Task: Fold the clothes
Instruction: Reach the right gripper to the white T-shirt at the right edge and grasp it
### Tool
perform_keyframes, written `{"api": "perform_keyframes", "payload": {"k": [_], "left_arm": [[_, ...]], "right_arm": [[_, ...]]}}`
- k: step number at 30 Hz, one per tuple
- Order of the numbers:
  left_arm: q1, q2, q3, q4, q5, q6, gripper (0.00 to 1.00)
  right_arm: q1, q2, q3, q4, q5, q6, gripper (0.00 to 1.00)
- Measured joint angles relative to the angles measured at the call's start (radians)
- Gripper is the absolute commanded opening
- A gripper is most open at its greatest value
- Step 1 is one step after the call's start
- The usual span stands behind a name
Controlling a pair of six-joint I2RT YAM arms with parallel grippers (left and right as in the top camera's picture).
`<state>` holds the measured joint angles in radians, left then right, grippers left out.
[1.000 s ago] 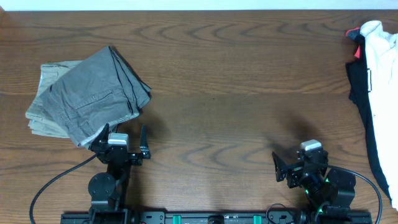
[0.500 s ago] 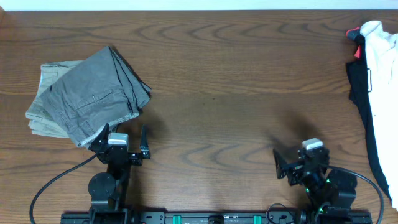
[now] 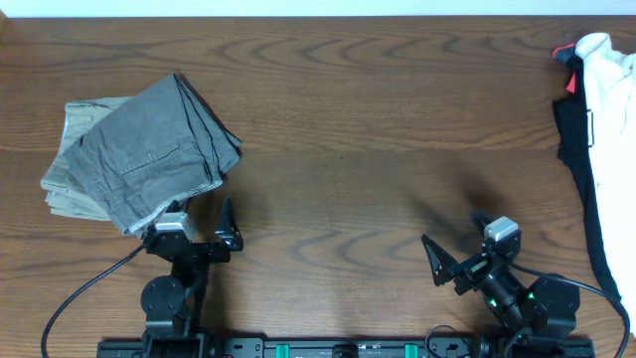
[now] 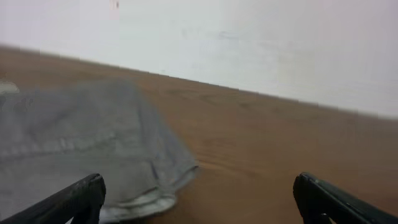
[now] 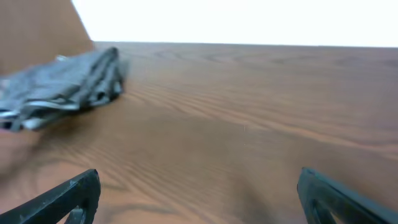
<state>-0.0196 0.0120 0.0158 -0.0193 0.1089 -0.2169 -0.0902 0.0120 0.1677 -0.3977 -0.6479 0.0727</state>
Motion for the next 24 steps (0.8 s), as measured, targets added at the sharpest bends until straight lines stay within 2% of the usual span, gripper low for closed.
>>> {"api": "perform_keyframes", "payload": {"k": [5,9,12,17,21,24], "left_arm": [[0.0,0.002,0.021,-0.026,0.087,-0.109,0.98],[0.0,0.048,0.103,-0.121,0.156,-0.095,0.98],[0.0,0.151,0.257,-0.213,0.174,-0.066,0.98],[0.0,0.428,0.564,-0.418,0.177,-0.04,0.98],[0.0,0.702,0.825,-0.623,0.176,-0.031,0.98],[0.0,0.882,1.023,-0.784,0.172,-0.019,0.98]], "right_arm": [[0.0,0.0,0.003,0.093,-0.021,0.045,0.99],[0.0,0.042,0.053,0.076,0.057,0.089,0.99],[0.0,0.157,0.145,0.051,0.121,0.107,0.99],[0.0,0.486,0.387,-0.084,0.211,0.123,0.99],[0.001,0.809,0.628,-0.292,0.253,0.123,0.99],[0.001,1.046,0.825,-0.447,0.207,0.082,0.99]]}}
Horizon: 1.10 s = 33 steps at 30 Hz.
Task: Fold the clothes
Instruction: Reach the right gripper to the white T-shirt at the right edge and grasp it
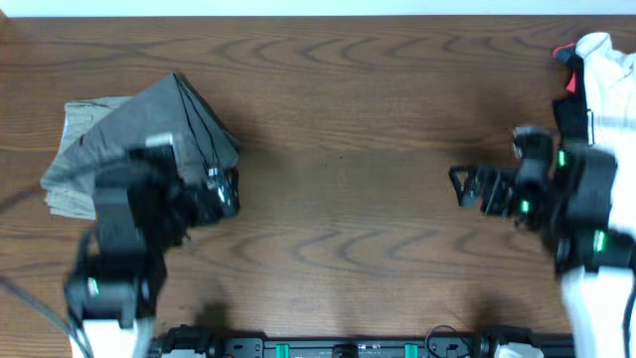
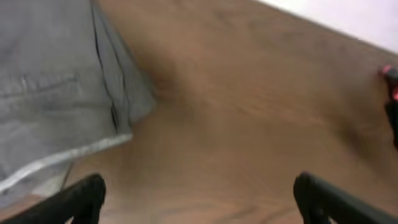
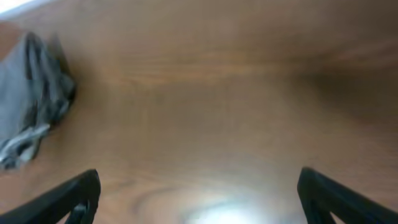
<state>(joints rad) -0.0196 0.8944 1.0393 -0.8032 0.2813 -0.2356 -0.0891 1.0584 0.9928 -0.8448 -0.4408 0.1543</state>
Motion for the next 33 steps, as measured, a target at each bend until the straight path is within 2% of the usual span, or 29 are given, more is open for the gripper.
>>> {"api": "perform_keyframes", "payload": {"k": [3,7,13,17,20,27,33], "left_arm": [[0.0,0.156,0.182,-0.12,0.001,0.009,0.98],[0.0,0.247,0.267,-0.14,0.023,0.004,0.98],[0.0,0.301,0.273,-0.214,0.039,0.001,0.98],[0.0,0.307,0.273,-0.268,0.048,0.013,0.98],[0.0,0.307,0.273,-0.296,0.051,0.027,0.98],[0.0,0.307,0.273,-0.314,0.053,0.031,0.98],[0.0,0.307,0.273,-0.315,0.053,0.031,0.98]], "right_arm": [[0.0,0.204,0.187,-0.111,-0.128,-0.063,0.99],[-0.001,0.362,0.325,-0.132,-0.184,-0.122,0.99],[-0.071,0.531,0.5,-0.204,-0.004,-0.077,0.99],[-0.195,0.629,0.638,-0.224,0.181,-0.023,0.99],[-0.303,0.695,0.716,-0.204,0.261,0.004,0.9],[-0.516,0.836,0.762,-0.056,0.32,0.068,0.8],[-0.61,0.985,0.762,0.043,0.303,0.088,0.77]]}}
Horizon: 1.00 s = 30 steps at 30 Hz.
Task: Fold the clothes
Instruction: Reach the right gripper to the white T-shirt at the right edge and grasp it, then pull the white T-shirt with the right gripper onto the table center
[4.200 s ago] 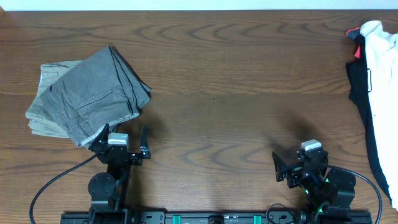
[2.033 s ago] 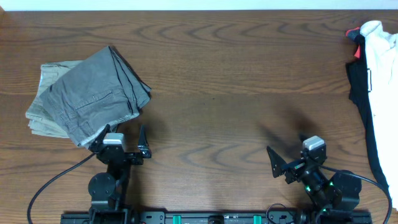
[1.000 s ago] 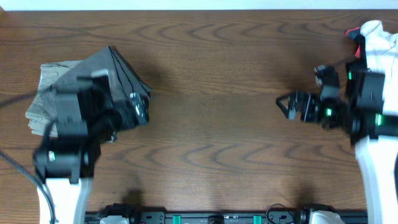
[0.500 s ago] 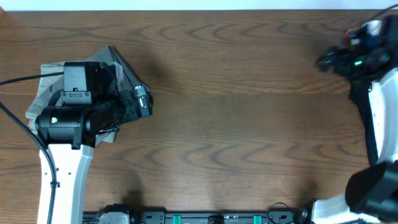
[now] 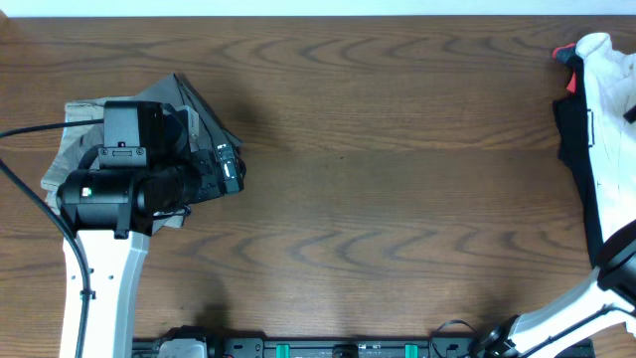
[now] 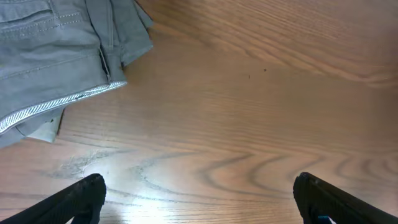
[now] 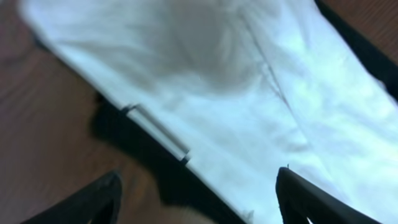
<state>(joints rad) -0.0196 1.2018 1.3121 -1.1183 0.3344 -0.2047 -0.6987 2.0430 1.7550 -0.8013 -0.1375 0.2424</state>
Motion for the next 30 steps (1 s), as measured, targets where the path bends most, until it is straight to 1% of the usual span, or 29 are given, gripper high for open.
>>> {"api": "perform_keyframes", "payload": {"k": [3,5,7,15,17,24,28,29,30], "left_arm": [[0.0,0.0,0.0,0.0,0.0,0.0,0.98],[0.0,0.0,0.0,0.0,0.0,0.0,0.98],[0.0,0.0,0.0,0.0,0.0,0.0,0.98],[0.0,0.0,0.0,0.0,0.0,0.0,0.98],[0.0,0.0,0.0,0.0,0.0,0.0,0.98],[0.0,0.0,0.0,-0.001,0.0,0.0,0.98],[0.0,0.0,0.0,-0.002,0.0,0.0,0.98],[0.0,0.0,0.0,-0.002,0.0,0.0,0.98],[0.0,0.0,0.0,-0.002,0.0,0.0,0.98]], "right_arm": [[-0.01,0.065,0.0,0.051,-0.006,0.006,0.75],[-0.011,0.096,0.0,0.084,-0.009,0.01,0.71],[-0.01,0.125,0.0,0.119,-0.012,0.014,0.7],[0.003,0.182,0.0,0.2,0.001,0.019,0.66],[0.007,0.189,0.0,0.206,0.002,0.021,0.62],[0.007,0.242,0.0,0.217,0.029,0.031,0.32],[0.005,0.246,0.005,0.213,0.05,0.026,0.07],[0.004,0.246,0.007,0.21,0.048,0.031,0.03],[0.003,0.246,0.011,0.206,0.046,0.031,0.01]]}}
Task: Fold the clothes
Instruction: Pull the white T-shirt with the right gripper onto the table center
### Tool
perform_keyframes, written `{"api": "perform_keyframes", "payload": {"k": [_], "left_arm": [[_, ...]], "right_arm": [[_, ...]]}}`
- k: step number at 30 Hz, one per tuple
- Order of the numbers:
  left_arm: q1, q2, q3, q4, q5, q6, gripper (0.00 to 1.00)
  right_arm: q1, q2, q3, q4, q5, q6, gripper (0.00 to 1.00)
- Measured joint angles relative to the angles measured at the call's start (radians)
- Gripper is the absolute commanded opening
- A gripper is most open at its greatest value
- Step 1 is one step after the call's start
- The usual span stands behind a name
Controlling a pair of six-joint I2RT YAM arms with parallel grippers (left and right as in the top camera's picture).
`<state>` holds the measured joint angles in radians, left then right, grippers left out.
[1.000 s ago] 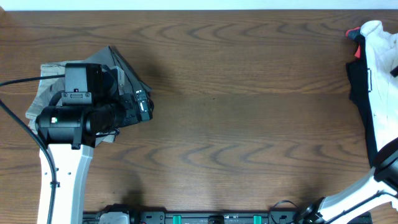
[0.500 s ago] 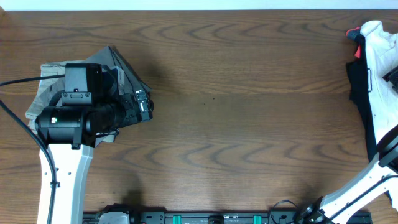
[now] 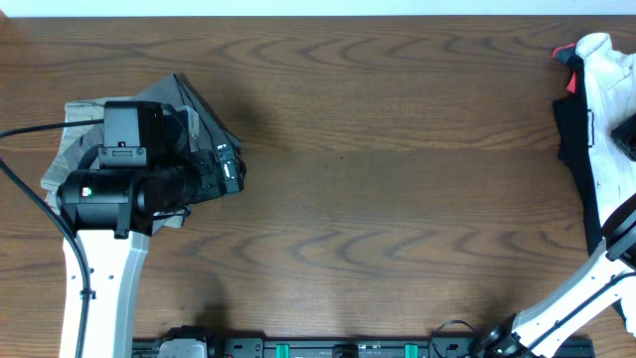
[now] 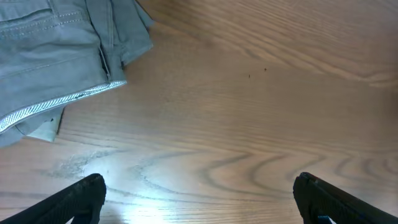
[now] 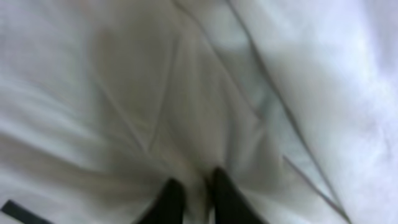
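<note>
A white garment (image 3: 606, 70) lies crumpled at the table's far right edge on top of a black one (image 3: 568, 139). My right gripper (image 5: 198, 196) is down in the white cloth (image 5: 261, 93), its two dark fingers nearly together with a ridge of fabric pinched between them. Folded grey trousers (image 4: 56, 43) sit at the far left on a beige folded piece (image 3: 78, 115). Just right of that stack my left gripper (image 4: 199, 199) hovers above bare wood, wide open with nothing between its fingers.
A red piece (image 3: 569, 84) shows at the top of the right-hand heap. The wooden table (image 3: 397, 179) stretches between the two heaps. My left arm (image 3: 109, 194) covers part of the folded stack in the overhead view; the right arm enters at the bottom right corner.
My right gripper was open above the white and black garments; now it is down in the white cloth and shut on a fold. The left arm has not moved.
Both grippers sat open near the table's front edge. Then both arms were raised, the left by the grey stack, the right toward the right side. Later the right gripper hung open over the white garment, and now it pinches that cloth.
</note>
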<state>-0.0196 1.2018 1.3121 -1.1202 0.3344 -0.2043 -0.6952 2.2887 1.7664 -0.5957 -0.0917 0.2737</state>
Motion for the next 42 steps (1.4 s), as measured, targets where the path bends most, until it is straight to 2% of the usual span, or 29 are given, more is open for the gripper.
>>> {"api": "perform_keyframes", "payload": {"k": [6,10,19,26,31,38,39,40,42], "left_arm": [[0.0,0.0,0.0,0.0,0.0,0.0,0.98],[0.0,0.0,0.0,0.002,0.0,0.0,0.98],[0.0,0.0,0.0,0.017,0.0,0.0,0.98],[0.0,0.0,0.0,0.024,0.0,0.003,0.98],[0.0,0.0,0.001,0.029,-0.005,0.014,0.98],[0.0,-0.022,0.05,0.025,-0.051,0.022,0.98],[0.0,-0.029,0.057,0.025,-0.054,0.022,0.98],[0.0,-0.037,0.062,0.025,-0.055,0.022,0.98],[0.0,-0.047,0.068,0.023,-0.057,0.022,0.98]], "right_arm": [[-0.003,-0.002,0.006,-0.006,-0.046,0.003,0.01],[-0.004,-0.034,0.006,-0.011,-0.154,0.003,0.01],[0.066,-0.257,0.006,-0.051,-0.468,0.002,0.01],[0.261,-0.407,0.015,-0.154,-0.551,-0.03,0.01],[0.445,-0.417,0.019,-0.238,-0.568,-0.063,0.01],[0.721,-0.416,0.018,-0.233,-0.625,-0.176,0.02],[0.755,-0.416,0.019,-0.243,-0.631,-0.196,0.08],[0.788,-0.416,0.019,-0.262,-0.634,-0.216,0.19],[0.835,-0.416,0.019,-0.307,-0.618,-0.255,0.17]]}}
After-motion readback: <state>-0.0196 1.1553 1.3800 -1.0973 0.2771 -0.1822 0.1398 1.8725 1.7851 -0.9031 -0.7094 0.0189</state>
